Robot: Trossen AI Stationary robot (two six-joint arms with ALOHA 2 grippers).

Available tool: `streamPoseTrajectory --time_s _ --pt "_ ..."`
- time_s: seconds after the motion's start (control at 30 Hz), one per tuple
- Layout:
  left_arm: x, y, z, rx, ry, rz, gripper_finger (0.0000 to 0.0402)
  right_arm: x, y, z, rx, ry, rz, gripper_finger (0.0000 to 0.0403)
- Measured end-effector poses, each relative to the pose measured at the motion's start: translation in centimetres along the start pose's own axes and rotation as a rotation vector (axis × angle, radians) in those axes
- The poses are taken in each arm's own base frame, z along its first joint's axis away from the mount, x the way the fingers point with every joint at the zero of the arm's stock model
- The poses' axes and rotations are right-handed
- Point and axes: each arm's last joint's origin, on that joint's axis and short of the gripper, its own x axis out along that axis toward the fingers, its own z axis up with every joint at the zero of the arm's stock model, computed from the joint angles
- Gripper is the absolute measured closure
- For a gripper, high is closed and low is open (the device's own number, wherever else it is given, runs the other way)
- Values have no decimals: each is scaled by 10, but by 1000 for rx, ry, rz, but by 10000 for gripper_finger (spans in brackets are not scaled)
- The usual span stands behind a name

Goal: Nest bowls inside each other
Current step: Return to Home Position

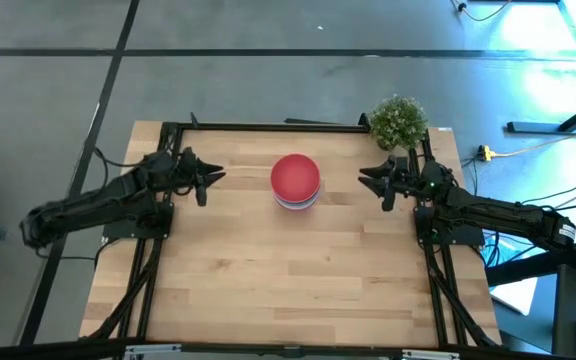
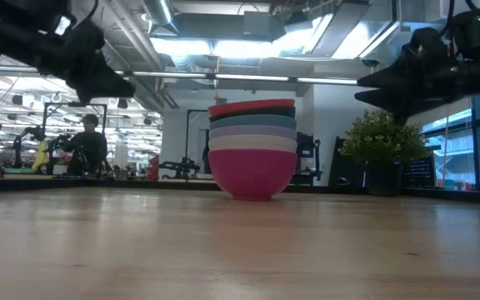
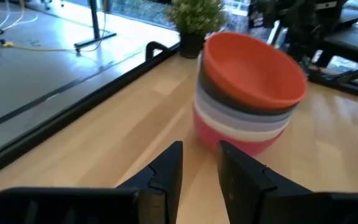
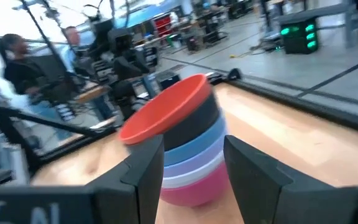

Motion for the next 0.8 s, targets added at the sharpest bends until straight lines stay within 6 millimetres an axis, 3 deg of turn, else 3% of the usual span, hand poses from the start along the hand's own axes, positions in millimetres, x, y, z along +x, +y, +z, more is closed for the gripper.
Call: streamPoseTrajectory --time_s 0.8 --pt "10 29 -61 -47 73 47 308 -4 -17 -5 -102 35 -260 234"
